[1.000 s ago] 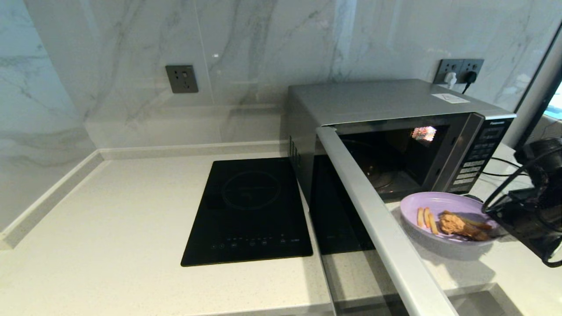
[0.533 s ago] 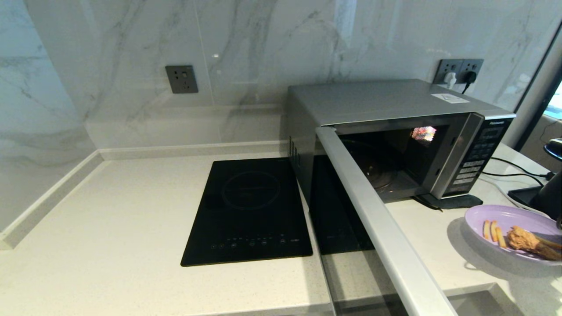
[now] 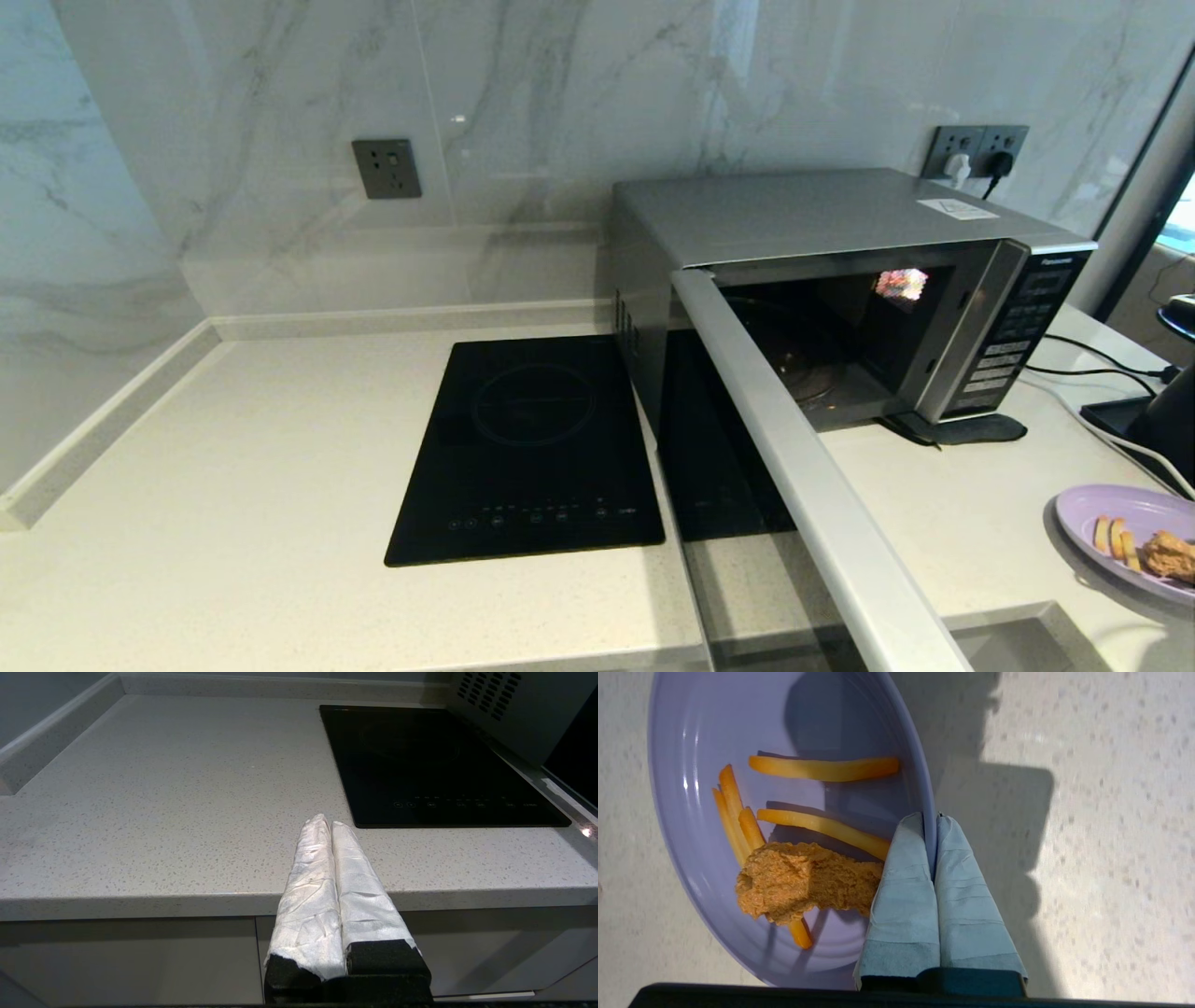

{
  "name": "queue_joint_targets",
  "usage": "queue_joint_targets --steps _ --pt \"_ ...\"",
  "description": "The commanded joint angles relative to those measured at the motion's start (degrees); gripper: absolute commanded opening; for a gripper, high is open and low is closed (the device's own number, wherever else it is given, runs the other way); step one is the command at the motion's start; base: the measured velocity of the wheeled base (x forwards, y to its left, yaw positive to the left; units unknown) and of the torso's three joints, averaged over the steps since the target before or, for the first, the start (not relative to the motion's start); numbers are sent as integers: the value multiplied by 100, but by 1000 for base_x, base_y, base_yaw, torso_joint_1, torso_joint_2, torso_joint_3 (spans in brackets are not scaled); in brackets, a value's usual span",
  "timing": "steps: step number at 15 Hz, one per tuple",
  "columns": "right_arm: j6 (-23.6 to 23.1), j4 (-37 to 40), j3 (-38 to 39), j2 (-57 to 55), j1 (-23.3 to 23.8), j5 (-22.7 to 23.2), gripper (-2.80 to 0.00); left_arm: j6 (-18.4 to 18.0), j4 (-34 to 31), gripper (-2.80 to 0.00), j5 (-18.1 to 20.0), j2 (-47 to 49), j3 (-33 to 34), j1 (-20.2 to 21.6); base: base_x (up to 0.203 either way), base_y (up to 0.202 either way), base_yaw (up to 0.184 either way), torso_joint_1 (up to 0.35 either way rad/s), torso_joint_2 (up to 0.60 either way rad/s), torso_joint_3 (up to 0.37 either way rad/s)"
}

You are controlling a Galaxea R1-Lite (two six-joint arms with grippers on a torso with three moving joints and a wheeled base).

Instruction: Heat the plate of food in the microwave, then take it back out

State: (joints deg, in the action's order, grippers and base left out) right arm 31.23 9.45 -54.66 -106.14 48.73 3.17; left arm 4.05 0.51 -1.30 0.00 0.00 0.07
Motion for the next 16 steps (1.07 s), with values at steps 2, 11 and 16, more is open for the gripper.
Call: queue_joint_targets --steps 2,11,16 --pt "-147 -303 -28 -520 244 -9 -280 8 2 -280 -2 9 0 1 0 0 0 0 0 0" --pt "-389 -347 -1 -180 352 6 0 8 2 -280 -2 9 0 1 0 0 0 0 0 0" --pt "-382 -295 49 225 365 79 0 8 2 -280 -2 9 0 1 0 0 0 0 0 0"
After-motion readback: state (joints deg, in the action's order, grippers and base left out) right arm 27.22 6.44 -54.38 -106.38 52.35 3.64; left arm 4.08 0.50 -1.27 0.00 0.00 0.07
